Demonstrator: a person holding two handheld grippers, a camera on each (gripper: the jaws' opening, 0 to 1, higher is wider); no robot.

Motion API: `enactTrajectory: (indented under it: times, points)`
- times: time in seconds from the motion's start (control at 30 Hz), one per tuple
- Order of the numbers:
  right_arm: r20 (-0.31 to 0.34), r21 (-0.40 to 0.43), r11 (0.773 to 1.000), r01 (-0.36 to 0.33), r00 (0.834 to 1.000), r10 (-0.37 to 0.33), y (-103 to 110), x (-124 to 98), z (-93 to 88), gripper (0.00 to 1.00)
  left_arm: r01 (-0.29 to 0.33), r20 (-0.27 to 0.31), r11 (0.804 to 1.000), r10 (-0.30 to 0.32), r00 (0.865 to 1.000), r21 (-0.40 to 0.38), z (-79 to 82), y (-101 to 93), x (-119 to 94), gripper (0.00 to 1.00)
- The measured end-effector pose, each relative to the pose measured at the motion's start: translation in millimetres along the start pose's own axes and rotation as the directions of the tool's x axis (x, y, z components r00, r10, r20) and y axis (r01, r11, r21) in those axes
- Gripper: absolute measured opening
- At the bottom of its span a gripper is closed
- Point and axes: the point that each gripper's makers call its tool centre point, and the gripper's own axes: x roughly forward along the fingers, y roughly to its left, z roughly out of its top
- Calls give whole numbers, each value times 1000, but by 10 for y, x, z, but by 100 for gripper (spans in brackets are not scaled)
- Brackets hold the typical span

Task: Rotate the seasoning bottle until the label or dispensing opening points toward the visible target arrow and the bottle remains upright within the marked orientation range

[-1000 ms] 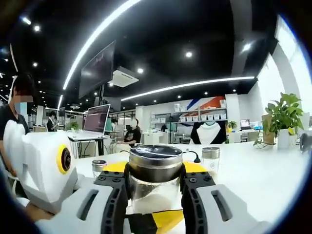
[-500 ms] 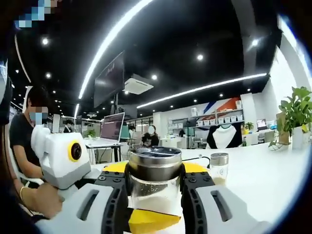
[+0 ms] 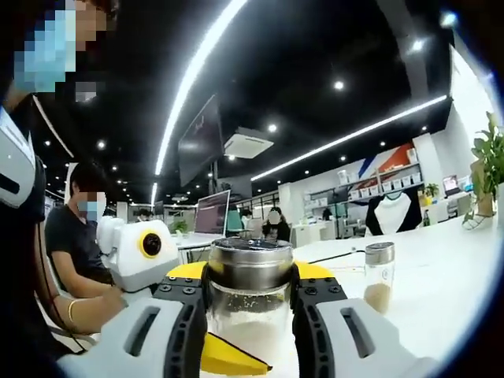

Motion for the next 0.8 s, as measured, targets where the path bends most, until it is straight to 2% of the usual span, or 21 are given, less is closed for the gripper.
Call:
enactTrajectory:
  times: [0.23,0.33,0.43,0.5,0.57,0.63,0.67,0.8]
  points:
    - [-12,-3,1000,-26,1000,26,54,-5,-46,38,55,-7,998,-56,998,-24,-41,-53,-9,49]
    - [-15,6,1000,-24,1000,24,45,-5,-63,38,54,-9,997,-54,998,-49,-51,-55,-15,49]
    - [-14,3,1000,-29,999,29,58,1,-63,38,29,0,999,-29,1000,-43,-44,-49,-24,48]
    - [-5,10,999,-30,1000,30,72,9,-40,39,9,25,998,-8,1000,-60,-16,-42,-33,47]
    - [-8,11,1000,-29,1000,29,89,24,-33,39,-33,41,997,36,999,-65,-6,-20,-38,47]
    - [-35,-2,1000,1,999,-1,73,40,-60,39,-78,37,995,81,996,-67,-20,31,-38,47]
    - [-41,-13,1000,19,999,-20,61,43,-65,38,-120,34,990,123,992,-76,-34,88,-47,47]
    - [-52,-33,998,61,997,-62,77,71,-80,38,-175,40,982,178,983,-67,-32,146,-79,46]
